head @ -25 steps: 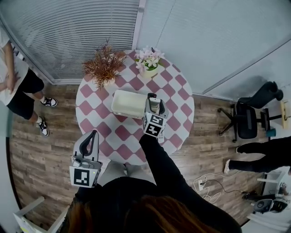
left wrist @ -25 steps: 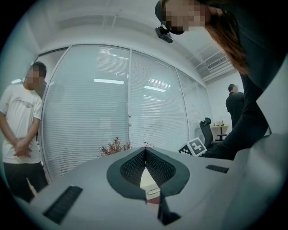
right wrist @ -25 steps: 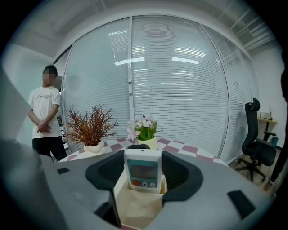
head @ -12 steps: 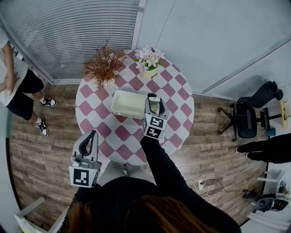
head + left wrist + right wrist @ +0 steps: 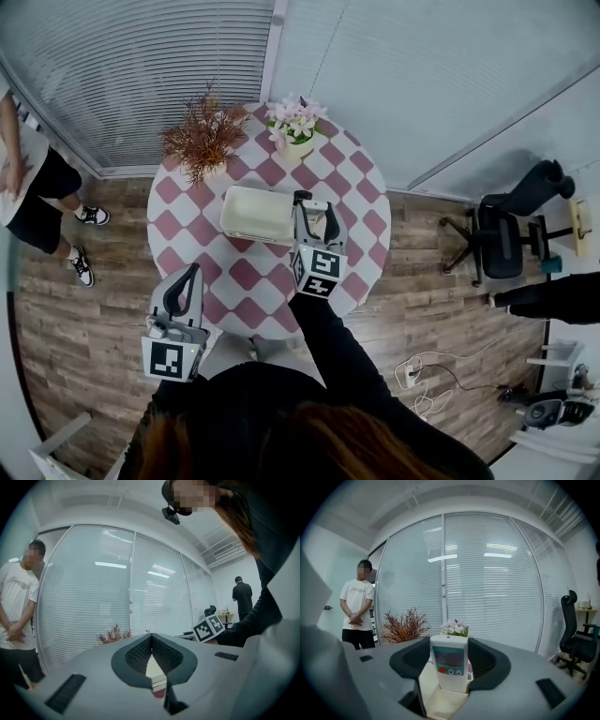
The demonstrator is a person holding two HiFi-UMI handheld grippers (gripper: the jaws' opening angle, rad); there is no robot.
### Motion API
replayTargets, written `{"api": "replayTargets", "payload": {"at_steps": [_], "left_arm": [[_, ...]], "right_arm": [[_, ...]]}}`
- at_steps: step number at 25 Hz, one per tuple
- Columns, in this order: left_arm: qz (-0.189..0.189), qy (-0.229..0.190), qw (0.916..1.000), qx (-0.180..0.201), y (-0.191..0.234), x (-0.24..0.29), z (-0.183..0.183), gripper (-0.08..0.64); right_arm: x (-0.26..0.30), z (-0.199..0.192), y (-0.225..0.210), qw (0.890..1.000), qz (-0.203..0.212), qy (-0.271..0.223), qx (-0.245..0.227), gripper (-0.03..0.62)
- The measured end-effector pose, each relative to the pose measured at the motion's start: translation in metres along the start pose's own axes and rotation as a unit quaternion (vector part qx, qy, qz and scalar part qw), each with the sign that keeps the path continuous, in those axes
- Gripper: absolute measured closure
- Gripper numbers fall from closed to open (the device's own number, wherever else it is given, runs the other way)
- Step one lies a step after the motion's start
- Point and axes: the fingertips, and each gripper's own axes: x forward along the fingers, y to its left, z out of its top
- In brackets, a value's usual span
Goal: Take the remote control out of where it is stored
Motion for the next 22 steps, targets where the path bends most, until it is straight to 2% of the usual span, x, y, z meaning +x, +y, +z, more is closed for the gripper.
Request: {"api": "replayTargets", "payload": {"at_steps": [9,22], "left_arm": [[-0.026,-0.015,0.9995,0.002,-0.016,0.010,0.005,0.554],[-0.049,-0.021,0.9986,0.000,-0.038,0.018,0.009,0.554]], "right_arm": [[-0.040,0.024,-0.001,0.999,0.010,-0.031,0.003,0.327],[-0.105,0.027,-0.027,0.999,-0.006,-0.033,-0.020,0.327]]}}
